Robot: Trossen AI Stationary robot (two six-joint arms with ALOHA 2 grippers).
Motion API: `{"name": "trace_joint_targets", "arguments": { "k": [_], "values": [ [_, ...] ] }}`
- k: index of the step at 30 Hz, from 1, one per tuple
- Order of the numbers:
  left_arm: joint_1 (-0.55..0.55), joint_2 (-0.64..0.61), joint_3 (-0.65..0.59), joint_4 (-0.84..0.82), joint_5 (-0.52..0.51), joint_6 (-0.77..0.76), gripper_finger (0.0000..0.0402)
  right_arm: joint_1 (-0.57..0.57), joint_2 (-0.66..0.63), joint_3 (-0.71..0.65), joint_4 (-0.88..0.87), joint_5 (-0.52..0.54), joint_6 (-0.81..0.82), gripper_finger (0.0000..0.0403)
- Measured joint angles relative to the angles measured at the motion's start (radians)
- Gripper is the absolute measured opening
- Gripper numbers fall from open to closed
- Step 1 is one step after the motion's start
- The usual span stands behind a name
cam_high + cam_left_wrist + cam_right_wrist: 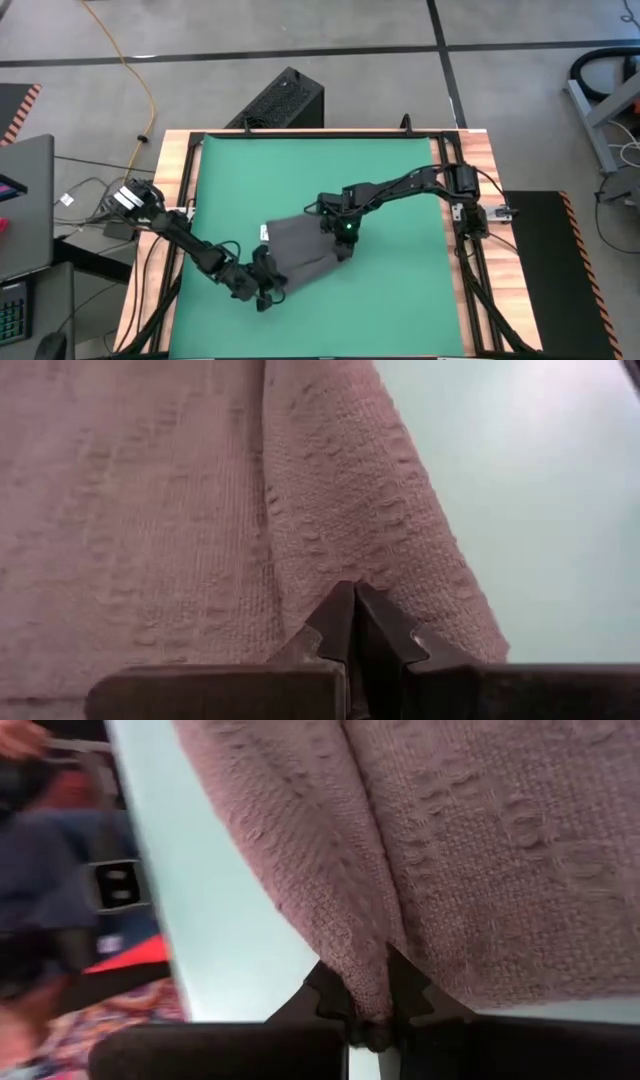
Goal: Roll towel
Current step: Roll the gray towel
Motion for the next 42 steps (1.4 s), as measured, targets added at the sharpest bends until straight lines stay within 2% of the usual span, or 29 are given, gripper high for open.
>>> {"name": "trace_joint_targets", "arguments": {
  "k": [6,11,16,19,31,35,37,42],
  "values": [
    [0.01,0.016,0.001,0.033,0.146,-0.089,0.0,-0.032,-0.003,0.001,-0.01,-0.136,0.042,0.003],
    [0.029,0.018,-0.003,0.146,0.25,-0.139,0.0,-0.057,-0.002,0.002,-0.024,-0.137,0.084,0.003],
    [0.035,0.018,-0.003,0.172,0.266,-0.161,0.0,-0.058,-0.002,0.002,-0.088,-0.025,0.075,0.003],
    [0.035,0.018,-0.003,0.174,0.281,-0.171,0.0,-0.057,-0.002,0.002,-0.078,0.003,0.088,0.003],
    [0.065,0.018,-0.003,0.178,0.345,-0.18,0.0,-0.059,-0.002,0.002,-0.03,0.124,0.35,0.003],
    [0.067,-0.005,-0.002,0.259,0.374,-0.148,0.0,-0.057,-0.002,0.002,-0.022,0.149,0.386,0.003],
    [0.057,-0.052,0.016,0.222,0.353,-0.127,0.0,-0.058,-0.002,0.002,-0.026,0.161,0.401,0.003],
    [0.068,-0.184,0.034,0.015,0.355,-0.133,0.0,-0.063,-0.002,0.002,-0.024,0.176,0.442,0.003]
  ]
}}
